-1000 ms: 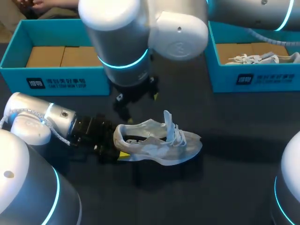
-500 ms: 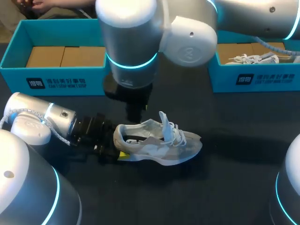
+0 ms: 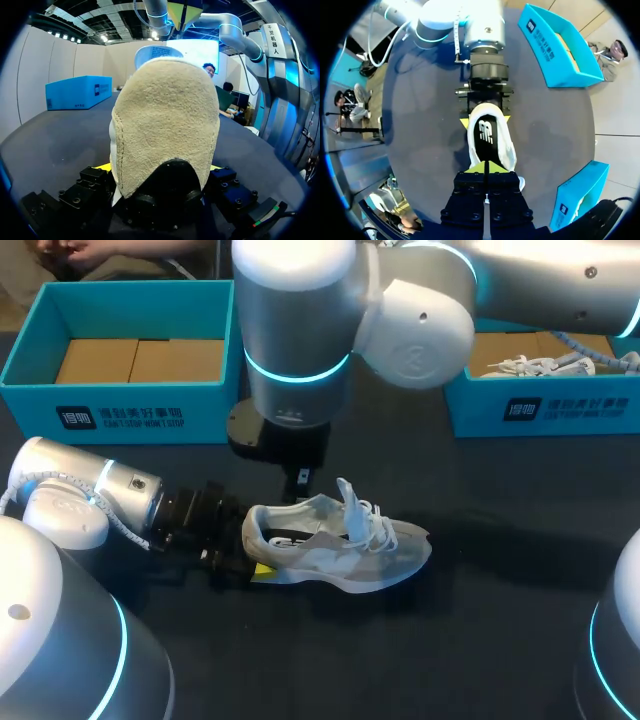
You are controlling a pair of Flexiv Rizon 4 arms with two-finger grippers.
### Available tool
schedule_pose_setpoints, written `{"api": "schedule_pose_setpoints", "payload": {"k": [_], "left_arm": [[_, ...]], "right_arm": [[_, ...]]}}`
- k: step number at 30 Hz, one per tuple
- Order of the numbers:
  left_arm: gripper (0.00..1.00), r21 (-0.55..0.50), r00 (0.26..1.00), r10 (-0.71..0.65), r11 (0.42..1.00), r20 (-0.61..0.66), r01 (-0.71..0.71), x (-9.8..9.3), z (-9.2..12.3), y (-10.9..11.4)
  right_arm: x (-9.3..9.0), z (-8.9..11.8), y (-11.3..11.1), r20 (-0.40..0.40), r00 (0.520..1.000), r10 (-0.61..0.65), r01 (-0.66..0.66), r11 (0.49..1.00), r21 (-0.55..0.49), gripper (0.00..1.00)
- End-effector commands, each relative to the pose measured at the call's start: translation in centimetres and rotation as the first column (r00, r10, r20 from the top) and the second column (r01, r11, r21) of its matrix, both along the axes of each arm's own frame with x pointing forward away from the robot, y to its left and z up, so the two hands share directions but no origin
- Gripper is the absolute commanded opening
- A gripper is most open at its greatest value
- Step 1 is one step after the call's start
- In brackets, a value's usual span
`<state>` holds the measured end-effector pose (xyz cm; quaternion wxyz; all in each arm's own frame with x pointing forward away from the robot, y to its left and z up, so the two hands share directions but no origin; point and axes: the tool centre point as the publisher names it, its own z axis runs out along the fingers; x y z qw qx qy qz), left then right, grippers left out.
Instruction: Take the shoe out of the shoebox, open the shoe tongue, remove and reinsert the insole, then place the shoe into the shoebox
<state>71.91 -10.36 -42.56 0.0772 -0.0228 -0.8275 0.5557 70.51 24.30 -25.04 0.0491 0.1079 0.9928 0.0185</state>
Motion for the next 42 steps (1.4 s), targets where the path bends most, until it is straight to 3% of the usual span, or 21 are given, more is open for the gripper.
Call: {"api": "schedule_pose_setpoints", "payload": {"k": [1,16,29,42], "left_arm": [[0.00,0.002,1.000,-0.003,1.000,-0.001,0.003,-0.1,-0.1,0.0],[0.00,0.002,1.000,-0.003,1.000,-0.001,0.003,-0.1,-0.1,0.0],[0.00,0.002,1.000,-0.003,1.000,-0.001,0.003,-0.1,-0.1,0.0],[0.00,0.002,1.000,-0.003,1.000,-0.001,0.003,-0.1,-0.1,0.0]], "right_arm": [[-0.1,-0.1,0.0,0.002,1.000,-0.001,0.001,1.000,0.000,0.00],[-0.1,-0.1,0.0,0.002,1.000,-0.001,0.001,1.000,0.000,0.00],[0.9,-5.3,1.1,-0.051,0.999,0.014,-0.015,1.000,-0.020,0.00],[2.1,-9.1,-1.0,-0.137,0.984,0.117,-0.119,0.993,-0.003,0.00]]}}
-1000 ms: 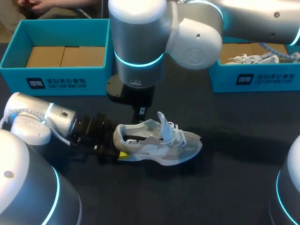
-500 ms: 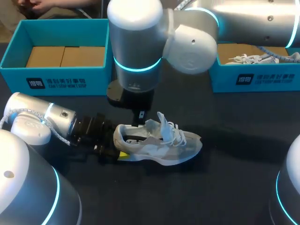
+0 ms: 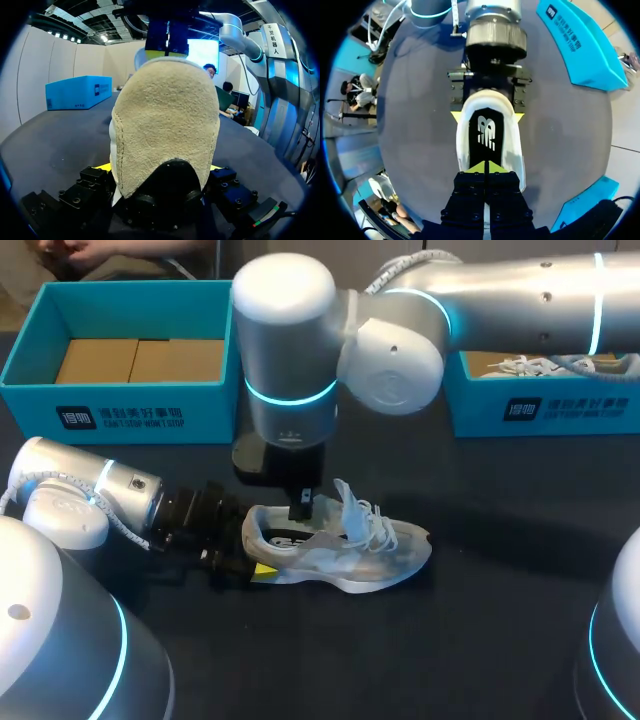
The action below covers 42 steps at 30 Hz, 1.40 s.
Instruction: Take the shoe out of the shoebox, open the shoe tongue, remove and reinsert the insole, then place the shoe into the shoebox
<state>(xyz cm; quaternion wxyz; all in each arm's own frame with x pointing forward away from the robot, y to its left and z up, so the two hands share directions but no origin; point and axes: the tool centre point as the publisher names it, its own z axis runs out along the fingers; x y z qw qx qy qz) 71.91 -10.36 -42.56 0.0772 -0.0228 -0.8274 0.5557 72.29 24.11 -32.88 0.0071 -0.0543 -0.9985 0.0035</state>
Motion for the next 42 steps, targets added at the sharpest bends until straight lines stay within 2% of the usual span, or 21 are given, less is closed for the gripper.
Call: {"api": "schedule_pose_setpoints", "payload": {"k": [1,8,16,21,22,24,25,28,30,37,42], "left_arm": [[0.00,0.002,1.000,-0.003,1.000,-0.001,0.003,-0.1,-0.1,0.0],[0.00,0.002,1.000,-0.003,1.000,-0.001,0.003,-0.1,-0.1,0.0],[0.00,0.002,1.000,-0.003,1.000,-0.001,0.003,-0.1,-0.1,0.0],[0.00,0.002,1.000,-0.003,1.000,-0.001,0.003,-0.1,-0.1,0.0],[0.00,0.002,1.000,-0.003,1.000,-0.001,0.003,-0.1,-0.1,0.0],[0.00,0.002,1.000,-0.003,1.000,-0.001,0.003,-0.1,-0.1,0.0],[0.00,0.002,1.000,-0.003,1.000,-0.001,0.003,-0.1,-0.1,0.0],[0.00,0.002,1.000,-0.003,1.000,-0.001,0.003,-0.1,-0.1,0.0],[0.00,0.002,1.000,-0.003,1.000,-0.001,0.003,-0.1,-0.1,0.0],[0.00,0.002,1.000,-0.003,1.000,-0.001,0.003,-0.1,-0.1,0.0],[0.00,0.002,1.000,-0.003,1.000,-0.001,0.003,-0.1,-0.1,0.0]], "right_arm": [[0.3,-1.6,-0.9,-0.028,1.000,0.013,-0.012,1.000,0.026,0.00],[-0.3,-3.4,-1.6,-0.049,0.999,0.020,-0.018,0.999,0.040,0.00],[-0.4,-4.4,-1.9,-0.042,0.999,0.014,-0.012,0.999,0.052,0.00],[0.2,-5.0,-2.2,-0.003,1.000,0.013,-0.013,0.999,0.038,0.00],[0.3,-5.0,-2.2,-0.001,1.000,0.014,-0.014,0.999,0.035,0.01],[0.5,-5.1,-2.2,0.003,1.000,0.017,-0.017,0.999,0.035,0.11],[0.6,-5.2,-2.2,0.004,1.000,0.016,-0.016,0.999,0.035,0.13],[0.9,-5.4,-2.0,0.009,1.000,0.013,-0.013,0.999,0.030,0.14],[1.1,-5.5,-1.8,0.015,1.000,0.012,-0.012,0.999,0.031,0.19],[1.8,-6.4,-1.0,0.030,0.999,0.018,-0.020,0.999,0.048,0.19],[1.9,-7.2,-0.6,0.016,1.000,0.021,-0.022,0.998,0.064,0.28]]}}
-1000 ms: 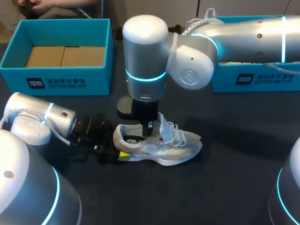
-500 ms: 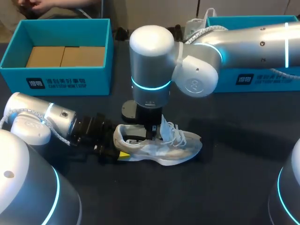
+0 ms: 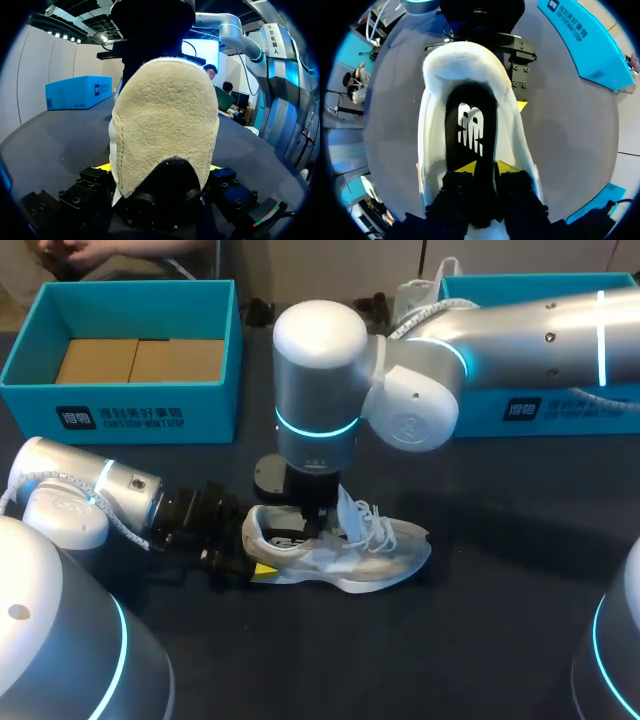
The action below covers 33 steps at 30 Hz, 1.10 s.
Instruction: Take the shoe out of the shoebox, open the shoe tongue, remove and reinsert the insole, then place the shoe into the shoebox
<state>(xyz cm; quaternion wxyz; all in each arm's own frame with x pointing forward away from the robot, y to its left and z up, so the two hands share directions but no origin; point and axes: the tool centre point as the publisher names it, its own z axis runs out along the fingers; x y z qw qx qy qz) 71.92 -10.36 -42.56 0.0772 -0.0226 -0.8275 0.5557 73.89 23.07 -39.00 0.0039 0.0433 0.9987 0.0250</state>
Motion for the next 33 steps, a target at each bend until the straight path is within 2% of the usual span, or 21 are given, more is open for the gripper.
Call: {"api": "schedule_pose_setpoints", "payload": {"k": [1,5,14,18,20,27,33], "left_arm": [[0.00,0.002,1.000,-0.003,1.000,-0.001,0.003,-0.1,-0.1,0.0],[0.00,0.002,1.000,-0.003,1.000,-0.001,0.003,-0.1,-0.1,0.0],[0.00,0.002,1.000,-0.003,1.000,-0.001,0.003,-0.1,-0.1,0.0],[0.00,0.002,1.000,-0.003,1.000,-0.001,0.003,-0.1,-0.1,0.0],[0.00,0.002,1.000,-0.003,1.000,-0.001,0.003,-0.1,-0.1,0.0],[0.00,0.002,1.000,-0.003,1.000,-0.001,0.003,-0.1,-0.1,0.0],[0.00,0.002,1.000,-0.003,1.000,-0.001,0.003,-0.1,-0.1,0.0]], "right_arm": [[0.3,-1.2,0.5,-0.014,1.000,0.002,-0.001,1.000,0.011,0.31],[0.4,-1.6,0.8,-0.026,1.000,0.008,-0.007,1.000,0.022,0.39],[-0.1,-3.3,1.7,-0.080,0.997,0.008,-0.006,0.999,0.032,0.35],[-1.2,-4.1,2.0,-0.108,0.994,-0.009,0.013,0.999,0.035,0.21],[-1.6,-4.3,2.1,-0.114,0.993,-0.020,0.024,0.999,0.036,0.00],[-2.4,-3.6,1.6,-0.124,0.991,-0.039,0.042,0.999,0.015,0.00],[-2.7,-0.9,0.3,-0.101,0.994,-0.041,0.039,0.999,-0.026,0.00]]}}
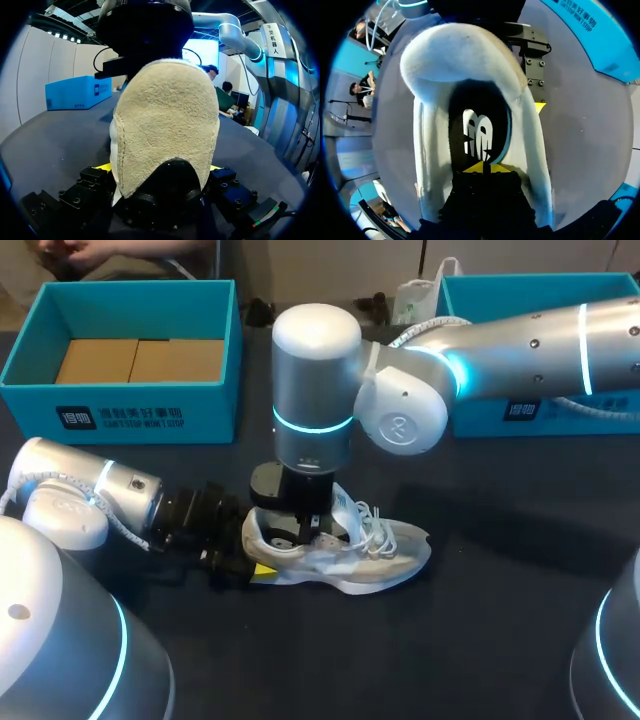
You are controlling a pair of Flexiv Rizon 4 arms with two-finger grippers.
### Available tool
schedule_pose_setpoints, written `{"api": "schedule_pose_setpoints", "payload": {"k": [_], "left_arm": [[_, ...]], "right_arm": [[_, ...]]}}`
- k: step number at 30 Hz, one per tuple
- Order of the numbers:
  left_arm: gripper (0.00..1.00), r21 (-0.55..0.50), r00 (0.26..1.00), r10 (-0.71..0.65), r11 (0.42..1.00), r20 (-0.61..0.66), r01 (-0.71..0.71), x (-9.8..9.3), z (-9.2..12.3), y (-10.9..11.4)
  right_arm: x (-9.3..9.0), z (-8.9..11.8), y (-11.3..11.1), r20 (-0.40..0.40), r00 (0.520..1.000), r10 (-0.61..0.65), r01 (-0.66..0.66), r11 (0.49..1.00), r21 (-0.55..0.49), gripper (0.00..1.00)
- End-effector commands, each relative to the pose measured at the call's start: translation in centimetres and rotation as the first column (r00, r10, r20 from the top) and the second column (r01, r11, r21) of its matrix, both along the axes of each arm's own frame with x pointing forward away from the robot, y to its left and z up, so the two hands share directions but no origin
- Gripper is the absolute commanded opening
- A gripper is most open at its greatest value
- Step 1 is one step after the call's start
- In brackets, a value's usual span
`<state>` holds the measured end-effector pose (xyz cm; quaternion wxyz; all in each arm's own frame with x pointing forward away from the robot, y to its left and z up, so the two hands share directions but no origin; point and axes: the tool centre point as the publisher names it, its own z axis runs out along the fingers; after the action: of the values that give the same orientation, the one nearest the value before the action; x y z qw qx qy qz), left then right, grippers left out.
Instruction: Take the shoe out of the shoebox, open the shoe tongue, remove and reinsert the insole, then place the shoe into the shoebox
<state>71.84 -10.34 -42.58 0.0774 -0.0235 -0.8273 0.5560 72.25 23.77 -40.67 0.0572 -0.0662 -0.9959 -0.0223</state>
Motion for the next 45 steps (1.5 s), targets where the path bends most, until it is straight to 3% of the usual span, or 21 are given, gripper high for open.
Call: {"api": "schedule_pose_setpoints", "payload": {"k": [1,9,17,33,45], "left_arm": [[0.00,0.003,1.000,-0.001,1.000,-0.001,0.001,0.0,-0.1,0.0],[0.00,0.003,1.000,-0.001,1.000,-0.001,0.001,0.0,-0.1,0.0],[0.00,0.003,1.000,-0.001,1.000,-0.001,0.001,0.0,-0.1,0.0],[0.00,0.003,1.000,-0.001,1.000,-0.001,0.001,0.0,-0.1,0.0],[0.00,0.003,1.000,-0.001,1.000,-0.001,0.001,0.0,-0.1,0.0]], "right_arm": [[-1.0,1.4,-0.5,0.023,1.000,0.005,-0.005,1.000,-0.027,0.00],[-0.3,4.9,-1.4,0.077,0.996,0.037,-0.034,0.999,-0.039,0.00],[0.5,6.9,-1.8,0.125,0.991,0.051,-0.050,0.999,-0.016,0.00],[2.0,8.9,-3.1,0.158,0.983,0.089,-0.097,0.994,0.048,0.00],[2.8,9.8,-0.8,0.165,0.974,0.158,-0.186,0.967,0.175,0.00]]}}
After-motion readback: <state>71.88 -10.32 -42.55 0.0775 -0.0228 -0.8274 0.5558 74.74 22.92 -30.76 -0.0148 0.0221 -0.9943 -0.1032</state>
